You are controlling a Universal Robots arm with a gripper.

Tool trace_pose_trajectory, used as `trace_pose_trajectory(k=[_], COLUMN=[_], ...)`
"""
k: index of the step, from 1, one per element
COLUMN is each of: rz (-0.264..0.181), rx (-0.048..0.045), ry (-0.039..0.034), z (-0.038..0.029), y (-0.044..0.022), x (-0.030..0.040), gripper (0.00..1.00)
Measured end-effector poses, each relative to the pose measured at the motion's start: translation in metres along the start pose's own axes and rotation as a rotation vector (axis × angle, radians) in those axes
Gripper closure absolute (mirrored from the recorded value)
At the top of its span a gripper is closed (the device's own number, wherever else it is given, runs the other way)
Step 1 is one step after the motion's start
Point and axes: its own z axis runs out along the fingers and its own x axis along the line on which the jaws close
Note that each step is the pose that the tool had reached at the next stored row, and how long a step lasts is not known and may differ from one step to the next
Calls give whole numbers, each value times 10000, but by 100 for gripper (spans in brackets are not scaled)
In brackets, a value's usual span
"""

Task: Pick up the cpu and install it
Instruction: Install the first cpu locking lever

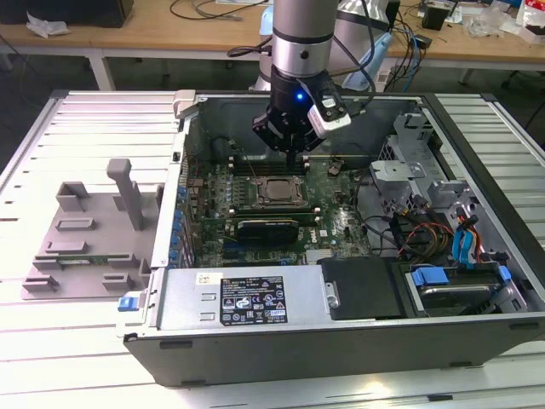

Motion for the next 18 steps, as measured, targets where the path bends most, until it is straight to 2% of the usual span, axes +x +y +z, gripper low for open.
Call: trace_pose_trajectory(k=[5,10,14,18], rz=[0,0,0,0], rx=[3,3,-2,-3], ry=[2,2,1,1], z=[-2,-6,-8,-3], y=[-2,10,57,73], x=[21,209,381,483], gripper=[89,89,89,89])
